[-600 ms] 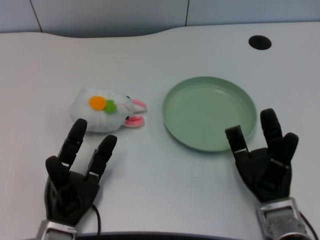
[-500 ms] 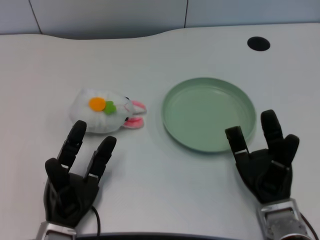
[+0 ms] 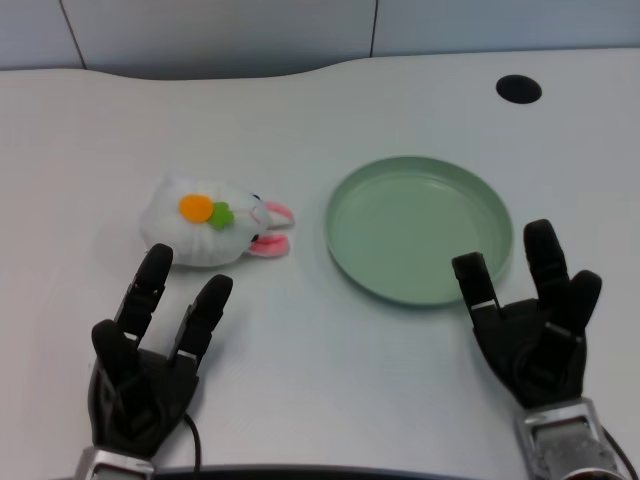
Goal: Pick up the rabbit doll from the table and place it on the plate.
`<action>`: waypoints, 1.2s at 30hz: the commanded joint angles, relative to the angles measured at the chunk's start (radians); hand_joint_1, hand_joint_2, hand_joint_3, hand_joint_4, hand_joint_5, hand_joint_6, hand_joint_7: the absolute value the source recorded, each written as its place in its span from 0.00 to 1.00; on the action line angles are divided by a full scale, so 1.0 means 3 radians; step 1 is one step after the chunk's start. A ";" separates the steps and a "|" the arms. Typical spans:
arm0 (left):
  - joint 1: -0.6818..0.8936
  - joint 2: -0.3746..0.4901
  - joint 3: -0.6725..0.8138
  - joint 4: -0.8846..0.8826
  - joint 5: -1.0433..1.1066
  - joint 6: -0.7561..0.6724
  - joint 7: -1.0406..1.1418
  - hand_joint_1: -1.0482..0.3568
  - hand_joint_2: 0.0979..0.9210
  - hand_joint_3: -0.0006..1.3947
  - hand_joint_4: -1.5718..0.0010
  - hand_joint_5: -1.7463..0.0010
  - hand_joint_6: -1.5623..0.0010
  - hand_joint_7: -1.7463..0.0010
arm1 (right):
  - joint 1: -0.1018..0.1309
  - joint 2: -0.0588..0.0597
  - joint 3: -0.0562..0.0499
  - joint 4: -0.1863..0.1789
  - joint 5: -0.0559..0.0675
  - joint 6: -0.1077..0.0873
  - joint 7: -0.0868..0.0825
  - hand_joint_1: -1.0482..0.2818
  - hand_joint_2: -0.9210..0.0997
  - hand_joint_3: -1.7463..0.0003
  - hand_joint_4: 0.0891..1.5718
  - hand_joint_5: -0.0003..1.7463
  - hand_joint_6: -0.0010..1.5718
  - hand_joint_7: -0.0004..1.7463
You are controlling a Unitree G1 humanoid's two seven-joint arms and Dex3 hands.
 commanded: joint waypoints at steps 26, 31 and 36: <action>-0.0037 0.0425 -0.0521 -0.0565 0.0925 -0.2429 0.0435 0.22 0.97 0.02 0.58 0.85 0.60 1.00 | 0.0008 0.0027 0.0056 0.0076 -0.0028 -0.0023 -0.0209 0.30 0.00 0.83 0.28 0.70 0.65 0.01; -0.0193 0.0722 -0.0824 -0.0419 0.1607 -0.2990 0.1018 0.23 0.97 0.00 0.62 0.94 0.65 1.00 | -0.0032 -0.0001 0.0042 0.0103 -0.0015 0.0016 -0.0230 0.29 0.00 0.84 0.29 0.70 0.65 0.02; -0.0322 0.0944 -0.1052 -0.0283 0.2058 -0.3153 0.1525 0.23 0.97 0.00 0.61 0.96 0.66 1.00 | -0.0044 -0.0022 0.0042 0.0119 -0.0016 0.0036 -0.0190 0.29 0.00 0.85 0.29 0.70 0.65 0.02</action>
